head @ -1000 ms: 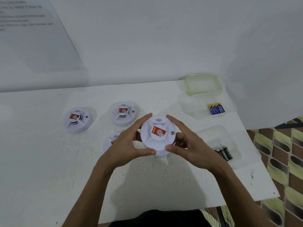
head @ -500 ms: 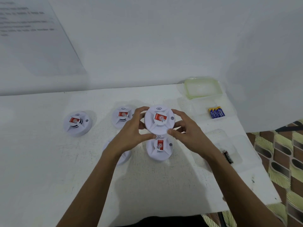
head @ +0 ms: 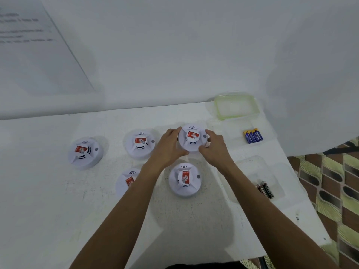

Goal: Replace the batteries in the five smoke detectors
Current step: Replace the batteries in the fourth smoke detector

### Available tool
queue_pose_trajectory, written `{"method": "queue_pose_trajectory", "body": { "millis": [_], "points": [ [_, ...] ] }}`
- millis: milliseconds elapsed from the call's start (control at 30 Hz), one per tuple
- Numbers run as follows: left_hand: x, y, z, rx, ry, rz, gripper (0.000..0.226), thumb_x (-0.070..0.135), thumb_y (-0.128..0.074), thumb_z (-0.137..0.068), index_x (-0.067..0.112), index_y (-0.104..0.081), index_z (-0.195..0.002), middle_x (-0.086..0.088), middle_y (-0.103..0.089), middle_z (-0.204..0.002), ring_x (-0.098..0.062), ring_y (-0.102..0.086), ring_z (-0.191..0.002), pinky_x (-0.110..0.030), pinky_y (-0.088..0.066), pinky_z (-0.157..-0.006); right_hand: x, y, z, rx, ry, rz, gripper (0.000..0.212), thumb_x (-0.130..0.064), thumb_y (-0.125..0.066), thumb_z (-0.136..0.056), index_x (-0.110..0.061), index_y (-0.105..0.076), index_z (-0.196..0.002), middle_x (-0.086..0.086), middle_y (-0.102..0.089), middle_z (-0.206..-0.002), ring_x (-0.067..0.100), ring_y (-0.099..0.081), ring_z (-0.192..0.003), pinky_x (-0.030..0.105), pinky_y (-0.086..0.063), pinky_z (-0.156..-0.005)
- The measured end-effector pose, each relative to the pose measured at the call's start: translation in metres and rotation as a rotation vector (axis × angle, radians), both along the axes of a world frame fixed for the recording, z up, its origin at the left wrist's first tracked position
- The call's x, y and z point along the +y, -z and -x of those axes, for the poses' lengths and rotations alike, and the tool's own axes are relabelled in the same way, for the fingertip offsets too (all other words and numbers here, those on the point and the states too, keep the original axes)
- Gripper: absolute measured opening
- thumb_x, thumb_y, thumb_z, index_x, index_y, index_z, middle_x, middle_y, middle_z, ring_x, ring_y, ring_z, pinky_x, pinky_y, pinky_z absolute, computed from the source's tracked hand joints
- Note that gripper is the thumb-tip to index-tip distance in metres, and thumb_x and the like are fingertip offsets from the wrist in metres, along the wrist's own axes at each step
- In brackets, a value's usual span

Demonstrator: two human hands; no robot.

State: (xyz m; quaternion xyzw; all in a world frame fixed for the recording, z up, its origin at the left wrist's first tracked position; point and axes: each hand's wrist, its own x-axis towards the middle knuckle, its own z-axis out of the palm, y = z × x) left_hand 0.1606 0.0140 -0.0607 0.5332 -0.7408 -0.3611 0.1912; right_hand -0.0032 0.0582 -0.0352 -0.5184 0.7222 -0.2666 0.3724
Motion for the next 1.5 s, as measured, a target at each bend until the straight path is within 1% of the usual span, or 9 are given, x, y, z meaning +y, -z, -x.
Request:
{"method": "queue_pose_trajectory", "body": {
  "millis": [133,300,433,667,867,967,1067,1267,1500],
  "points": [
    [0.002,0.009,0.003,-0.012,-0.022,-0.025,0.067,0.026,-0.076,-0.073,0.024,-0.045,-0.133,0.0,-0.051,-0.125,-0.018,-0.052,-0.111,-0.03,-0.042,-0.089,-0.002,0.008,0.001,0.043,0.001,-0.047,0.033,-0.007,-0.052,-0.084,-0.007,-0.052,-0.117,0.009,-0.055,-0.105,0.032,-0.051,-0.11,0.047,-0.048,-0.092],
    [0.004,0.008,-0.006,-0.046,0.024,-0.022,0.07,0.027,-0.071,-0.081,0.021,-0.037,-0.142,-0.003,-0.049,-0.133,-0.017,-0.053,-0.115,-0.033,-0.047,-0.093,-0.001,0.014,0.001,0.097,0.004,-0.078,0.053,-0.012,-0.053,-0.091,-0.008,-0.038,-0.142,0.015,-0.047,-0.126,0.028,-0.047,-0.119,0.03,-0.038,-0.09],
    [0.016,-0.01,-0.029,-0.051,0.042,0.06,0.066,0.035,-0.069,-0.085,0.024,-0.039,-0.142,-0.001,-0.048,-0.138,-0.011,-0.056,-0.11,-0.031,-0.05,-0.092,0.004,0.011,-0.011,0.263,0.043,0.135,0.035,-0.014,-0.053,-0.092,-0.007,-0.051,-0.126,0.013,-0.054,-0.114,0.017,-0.048,-0.091,0.019,-0.036,-0.068],
    [0.019,-0.02,-0.101,-0.11,-0.089,0.265,0.056,0.036,-0.071,-0.082,0.024,-0.05,-0.133,0.002,-0.052,-0.131,-0.015,-0.048,-0.116,-0.023,-0.033,-0.096,-0.002,-0.016,-0.064,0.132,-0.157,0.265,0.028,-0.013,-0.049,-0.096,-0.011,-0.063,-0.12,0.003,-0.065,-0.091,0.006,-0.055,-0.068,0.016,-0.041,-0.071],
    [-0.005,-0.002,-0.147,-0.299,-0.079,0.053,0.1,0.068,-0.067,-0.057,0.029,-0.032,-0.142,0.002,-0.039,-0.146,-0.022,-0.032,-0.135,-0.04,-0.03,-0.108,-0.019,-0.009,-0.106,0.069,-0.341,0.04,0.039,-0.013,-0.044,-0.098,-0.008,-0.052,-0.136,0.009,-0.06,-0.131,0.022,-0.058,-0.115,0.021,-0.043,-0.088],
    [-0.007,0.002,-0.143,-0.233,-0.04,-0.016,0.104,0.045,-0.083,-0.06,0.022,-0.028,-0.145,0.0,-0.038,-0.145,-0.021,-0.033,-0.134,-0.037,-0.031,-0.107,-0.024,-0.007,-0.121,0.026,-0.304,-0.012,0.035,-0.003,-0.045,-0.095,0.008,-0.054,-0.127,0.025,-0.06,-0.121,0.036,-0.059,-0.107,0.025,-0.047,-0.076],
    [-0.01,0.01,-0.138,-0.296,-0.017,0.076,0.1,0.046,-0.081,-0.059,0.017,-0.033,-0.141,-0.002,-0.048,-0.137,-0.024,-0.04,-0.129,-0.035,-0.031,-0.105,-0.025,-0.003,-0.131,-0.071,-0.181,-0.044,0.034,0.0,-0.044,-0.091,0.015,-0.051,-0.121,0.032,-0.06,-0.116,0.046,-0.061,-0.095,0.041,-0.05,-0.072],
    [-0.011,0.013,-0.139,-0.238,-0.03,0.157,0.104,0.041,-0.083,-0.061,0.017,-0.028,-0.146,-0.01,-0.045,-0.137,-0.029,-0.041,-0.126,-0.039,-0.034,-0.103,-0.021,0.0,-0.128,-0.312,-0.088,-0.102,0.037,-0.008,-0.048,-0.091,-0.018,-0.052,-0.127,0.01,-0.065,-0.11,0.029,-0.065,-0.095,0.043,-0.055,-0.088],
    [0.004,-0.018,-0.118,-0.087,0.05,0.201,0.117,0.035,-0.087,-0.059,0.033,-0.012,-0.149,-0.006,-0.033,-0.139,-0.02,-0.05,-0.114,-0.031,-0.05,-0.085,0.009,-0.03,-0.113,-0.432,0.007,0.062,0.032,-0.01,-0.052,-0.093,-0.028,-0.056,-0.119,0.001,-0.067,-0.103,0.019,-0.066,-0.091,0.035,-0.058,-0.082]
  ]
}}
